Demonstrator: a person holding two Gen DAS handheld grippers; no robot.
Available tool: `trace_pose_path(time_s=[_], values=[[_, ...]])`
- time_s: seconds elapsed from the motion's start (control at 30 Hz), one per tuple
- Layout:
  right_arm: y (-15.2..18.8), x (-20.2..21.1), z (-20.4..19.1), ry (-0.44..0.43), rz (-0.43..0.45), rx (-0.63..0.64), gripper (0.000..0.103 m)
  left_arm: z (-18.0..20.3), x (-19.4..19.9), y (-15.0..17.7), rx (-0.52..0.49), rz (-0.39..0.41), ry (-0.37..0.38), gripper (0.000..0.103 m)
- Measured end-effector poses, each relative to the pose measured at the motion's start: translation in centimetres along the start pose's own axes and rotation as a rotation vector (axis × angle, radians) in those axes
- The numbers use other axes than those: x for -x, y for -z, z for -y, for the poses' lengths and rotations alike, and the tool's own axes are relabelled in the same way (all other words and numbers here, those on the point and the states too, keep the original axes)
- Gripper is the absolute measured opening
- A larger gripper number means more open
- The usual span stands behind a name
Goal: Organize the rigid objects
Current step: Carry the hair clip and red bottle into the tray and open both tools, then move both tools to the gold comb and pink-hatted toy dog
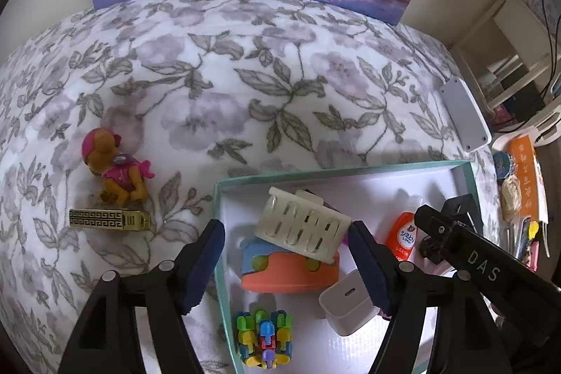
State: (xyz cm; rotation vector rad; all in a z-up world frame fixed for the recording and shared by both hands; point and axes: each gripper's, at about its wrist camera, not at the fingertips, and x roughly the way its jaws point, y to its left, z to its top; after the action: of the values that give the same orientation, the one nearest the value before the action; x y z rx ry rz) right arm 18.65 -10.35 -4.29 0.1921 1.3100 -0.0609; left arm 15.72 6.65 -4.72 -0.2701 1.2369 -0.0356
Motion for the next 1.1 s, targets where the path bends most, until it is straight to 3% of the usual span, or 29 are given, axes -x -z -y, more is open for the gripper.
trace_pose_path(time_s=[0.2,0.3,0.4,0.43,0.7,1.1], values=[[-0.2,0.7,-0.3,0.009,0.017,0.006,0.048,-0.7,1.1,-0.4,0.018,0.02,-0.002,0.078],[-0.3,1.0,-0.4,0.022,0.033,0.008,0.061,-1.4,1.7,-0.7,0.038,0.033,-0.003,0.079],[-0.3,1.2,-0.6,0.028,0.041,0.013,0.064,-2.5,2.4,-1.0,0.074,0.05,-0.014,0.099],[-0.3,1.1,-0.7,0.03,0.042,0.015,0.066,-3.0,2.7,-1.1,0.088,0.06,-0.021,0.101],[0.2,1.3,-2.7,0.021,0.065,0.061,0.079,-6.6,3.5,-1.5,0.172,0.097,-0.121,0.103],[1.5,2.2,-7.3,-0.002,0.097,0.151,0.079,-12.1,4.8,-1.1,0.319,0.111,-0.179,0.103]])
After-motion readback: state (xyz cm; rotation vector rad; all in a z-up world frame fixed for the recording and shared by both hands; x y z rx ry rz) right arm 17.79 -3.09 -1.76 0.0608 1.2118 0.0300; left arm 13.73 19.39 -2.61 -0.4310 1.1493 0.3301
